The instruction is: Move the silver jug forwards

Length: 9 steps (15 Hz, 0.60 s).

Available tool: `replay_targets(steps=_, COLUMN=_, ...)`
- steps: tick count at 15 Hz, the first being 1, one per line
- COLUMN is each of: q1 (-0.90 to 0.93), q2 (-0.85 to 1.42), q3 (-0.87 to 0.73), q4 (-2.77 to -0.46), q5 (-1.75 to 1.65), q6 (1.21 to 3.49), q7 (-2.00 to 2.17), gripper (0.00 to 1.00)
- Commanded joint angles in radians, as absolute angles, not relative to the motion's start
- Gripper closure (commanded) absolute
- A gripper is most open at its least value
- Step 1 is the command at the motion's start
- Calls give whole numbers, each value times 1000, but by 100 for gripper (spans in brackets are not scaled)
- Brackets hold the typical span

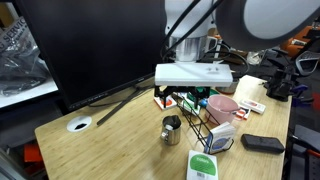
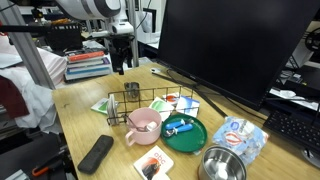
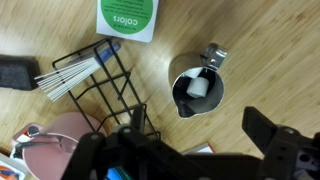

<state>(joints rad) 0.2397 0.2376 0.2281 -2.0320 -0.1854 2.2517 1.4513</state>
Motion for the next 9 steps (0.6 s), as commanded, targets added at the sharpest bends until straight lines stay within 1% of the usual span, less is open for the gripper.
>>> replay_targets(steps=1, q1=277, q2=342, q3=189, q4=-1901, q5=-101, q6=2159, q7=1559, gripper=0)
replay_targets(steps=3, q1=288, q2=394, q3=176, q4=-1852, q5=-61, q6=2143, q7=1591, gripper=0)
replay_targets(steps=9, q1=307, q2=498, q3=149, q4=-1758, q5=-2, q6=2194, q7=1602, gripper=0)
